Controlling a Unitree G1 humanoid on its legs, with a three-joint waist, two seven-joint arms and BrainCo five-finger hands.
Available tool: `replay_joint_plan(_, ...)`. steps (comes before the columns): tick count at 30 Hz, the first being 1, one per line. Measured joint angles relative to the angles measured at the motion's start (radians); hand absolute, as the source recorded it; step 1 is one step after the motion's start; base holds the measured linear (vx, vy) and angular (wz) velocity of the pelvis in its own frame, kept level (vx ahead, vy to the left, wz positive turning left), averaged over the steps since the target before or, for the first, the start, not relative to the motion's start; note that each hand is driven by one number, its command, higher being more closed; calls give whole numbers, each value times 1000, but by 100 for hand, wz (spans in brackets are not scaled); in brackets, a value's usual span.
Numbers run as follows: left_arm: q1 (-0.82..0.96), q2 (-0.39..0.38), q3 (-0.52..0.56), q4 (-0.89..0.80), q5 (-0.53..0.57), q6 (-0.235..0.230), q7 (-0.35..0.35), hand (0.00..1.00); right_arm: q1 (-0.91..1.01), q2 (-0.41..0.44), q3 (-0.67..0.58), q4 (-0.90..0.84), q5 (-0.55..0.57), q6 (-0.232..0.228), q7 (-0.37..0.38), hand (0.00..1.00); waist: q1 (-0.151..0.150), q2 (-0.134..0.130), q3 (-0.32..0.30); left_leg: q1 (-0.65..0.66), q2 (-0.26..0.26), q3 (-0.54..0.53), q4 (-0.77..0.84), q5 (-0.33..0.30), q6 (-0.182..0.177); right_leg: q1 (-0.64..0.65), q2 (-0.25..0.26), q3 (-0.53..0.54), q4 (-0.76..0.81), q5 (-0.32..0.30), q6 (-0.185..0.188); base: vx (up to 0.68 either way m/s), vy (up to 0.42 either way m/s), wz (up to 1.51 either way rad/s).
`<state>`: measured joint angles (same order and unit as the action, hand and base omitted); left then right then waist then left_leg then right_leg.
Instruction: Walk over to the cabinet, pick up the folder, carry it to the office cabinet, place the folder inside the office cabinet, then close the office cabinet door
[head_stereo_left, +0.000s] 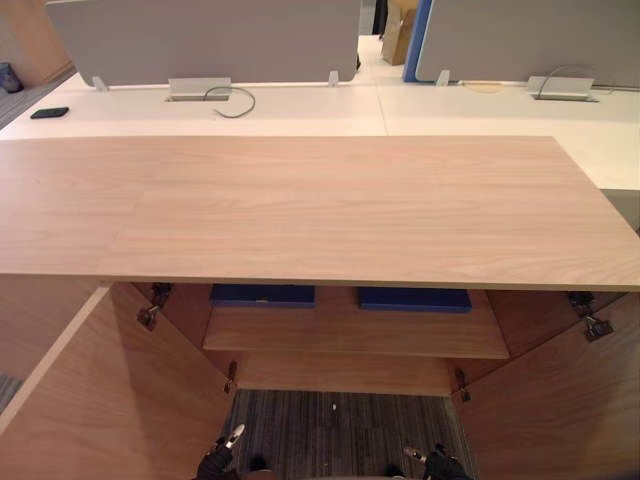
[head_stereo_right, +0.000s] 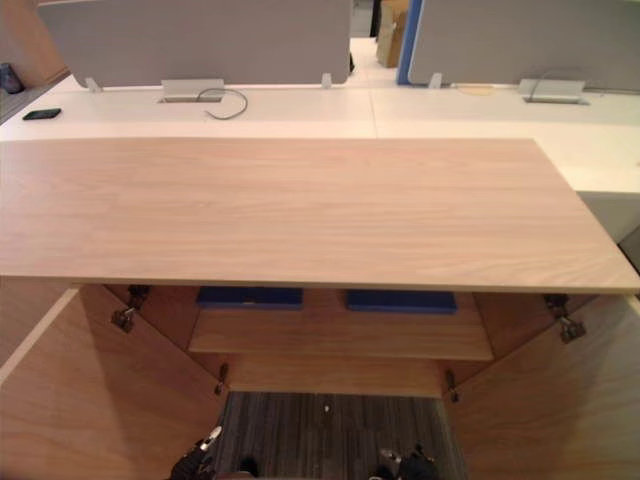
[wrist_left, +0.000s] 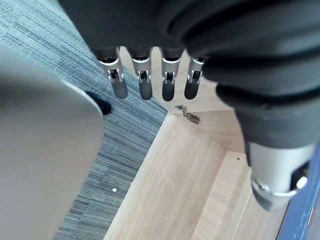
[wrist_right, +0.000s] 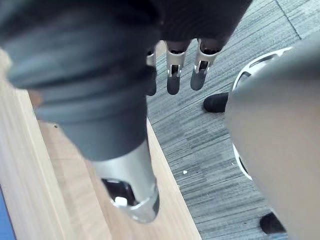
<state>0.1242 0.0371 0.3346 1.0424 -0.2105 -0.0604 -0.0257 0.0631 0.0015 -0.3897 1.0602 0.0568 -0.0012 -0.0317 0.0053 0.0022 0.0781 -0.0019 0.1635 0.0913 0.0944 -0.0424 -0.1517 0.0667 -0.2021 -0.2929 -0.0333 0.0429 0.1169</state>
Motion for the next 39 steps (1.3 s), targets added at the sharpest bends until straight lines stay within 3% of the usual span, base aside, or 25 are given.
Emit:
replay_joint_plan(4, 2, 1, 49, 22, 47, 4, 0, 0, 8, 1, 30, 16, 2, 2, 5, 0, 1, -13, -37, 43, -7, 62, -40, 4, 4, -10, -1, 64, -34, 23, 7, 92, 46, -43)
replay_joint_plan(10, -17, 8, 4, 49, 62, 3, 5, 0, 5, -11, 38, 52, 2, 1, 8, 0, -10, -12, -57, 59, -14, 62, -36, -10, 9, -6, 0, 105, -48, 30, -3, 100, 36, -20)
replay_joint_plan(17, -42, 2, -70, 51, 101, -12, 14, 0, 5, -19, 41, 31, 2, 1, 9, 0, -16, -14, -26, 110, -11, 165, 20, -75, 27, -60, 3, 221, 31, 32, -11, -30, 66, -57)
replay_joint_plan(19, -53, 3, -70, 53, 111, -13, 17, 0, 4, -19, 71, -5, 8, -1, 9, 0, -15, -16, 0, 112, -4, 253, 63, -116, 45, -140, 18, 273, 105, 55, -39, -201, 88, -153)
replay_joint_plan(20, -65, 5, -68, 65, 121, -15, 18, 0, 3, -18, 100, -25, 21, -2, 7, 0, -4, -20, 4, 111, -19, 282, 67, -148, 73, -202, 38, 241, 113, 124, -100, -312, 92, -248)
replay_joint_plan(21, -73, 4, -68, 78, 132, -16, 19, 0, -10, -18, 114, -41, 38, -3, 6, 0, 22, 4, 8, 122, -13, 338, 41, -133, 99, -221, 71, 147, 38, 215, -170, -298, 64, -258)
replay_joint_plan(22, -74, 6, -70, 77, 139, -16, 19, 0, -16, -17, 108, -47, 43, -2, 6, 0, 14, 3, 13, 131, -10, 398, 30, -113, 76, -232, 61, 20, 96, 169, -179, -154, 13, -244)
replay_joint_plan(23, -72, 7, -77, 73, 150, -13, 20, 0, -16, -21, 105, -45, 45, -1, 4, 0, 7, 2, 14, 141, -9, 481, 30, -108, 74, -250, 17, -199, 278, 5, -193, -23, -3, -197)
replay_joint_plan(24, -72, 8, -79, 72, 152, -10, 20, 0, -11, -26, 104, -42, 44, -1, 2, 0, 6, 4, 17, 153, -6, 557, 36, -105, 75, -249, -36, -326, 425, -98, -201, 15, 4, -187)
replay_joint_plan(25, -71, 9, -77, 72, 152, -10, 19, 0, -8, -28, 101, -39, 44, -1, 2, 0, 6, 5, 17, 159, -5, 590, 37, -104, 74, -242, -67, -372, 484, -129, -207, 5, -50, -188)
replay_joint_plan(26, -68, 16, -79, 74, 150, -9, 18, 0, -9, -34, 95, -35, 44, -2, 1, 0, 3, 4, 17, 161, 5, 660, 44, -103, 73, -221, -150, -451, 607, -165, -202, -19, -89, -135)
replay_joint_plan(27, -66, 19, -82, 76, 141, -9, 17, 0, -11, -39, 94, -31, 42, -4, -1, 0, 1, 4, 17, 164, 14, 681, 52, -103, 73, -216, -185, -470, 646, -168, -200, -33, -125, -129)
replay_joint_plan(28, -63, 23, -81, 77, 116, -9, 16, 0, -12, -49, 84, -19, 40, -8, -8, 0, 1, 2, 17, 163, 30, 704, 66, -101, 69, -202, -241, -502, 692, -166, -204, -7, -178, -82)
replay_joint_plan(29, -63, 31, -78, 76, 85, -9, 13, 0, -13, -62, 53, 14, 41, -12, -9, 0, 0, -13, 20, 162, 50, 725, 109, -105, 62, -165, -303, -532, 684, -102, -196, -3, -305, -105)
replay_joint_plan(30, -68, 37, -63, 77, 77, -6, 8, 0, -32, -75, 30, 43, 40, -11, -8, 0, 8, -12, 34, 158, 81, 724, 135, -113, 53, -159, -262, -554, 668, -99, -199, -22, -348, -93)
replay_joint_plan(31, -69, 37, -56, 93, 75, -5, 6, 0, -34, -79, 18, 46, 40, -11, -10, 0, 8, -7, 32, 161, 77, 708, 108, -118, 50, -157, -241, -553, 643, -100, -199, -116, -350, -88)
replay_joint_plan(33, -66, 36, -52, 97, 57, -4, 0, 0, -43, -87, 17, 55, 41, -10, -8, 0, 6, -6, 30, 166, 4, 645, -67, -68, 64, -149, -156, -545, 513, -101, -194, -277, -212, -89)
replay_joint_plan(34, -63, 38, -24, 94, 53, -4, -1, 0, -51, -76, 16, 57, 41, -9, -4, 0, 17, -7, 30, 184, 4, 673, -97, 10, 35, -139, -95, -540, 423, -108, -154, -230, -128, -102)
replay_joint_plan(35, -64, 43, -6, 94, 44, -3, 0, 0, -59, -65, 17, 57, 41, -9, -1, 0, 16, -18, 33, 193, 7, 695, -99, 13, 23, -125, -70, -533, 370, -114, -137, -183, -195, -114)
replay_joint_plan(36, -62, 42, 29, 93, 35, -2, 1, 0, -69, -38, 19, 56, 40, -9, 8, 0, 16, -30, 38, 197, 24, 735, -85, 11, 20, -99, -1, -508, 240, -76, -112, -141, -160, -77)
replay_joint_plan(39, -55, 23, 63, 77, -18, -2, 13, 0, -54, -16, 20, 53, 40, -7, 19, 0, 12, -35, 31, 206, 45, 759, -69, 6, 13, -62, 64, -485, 118, -20, -118, -132, -103, -43)
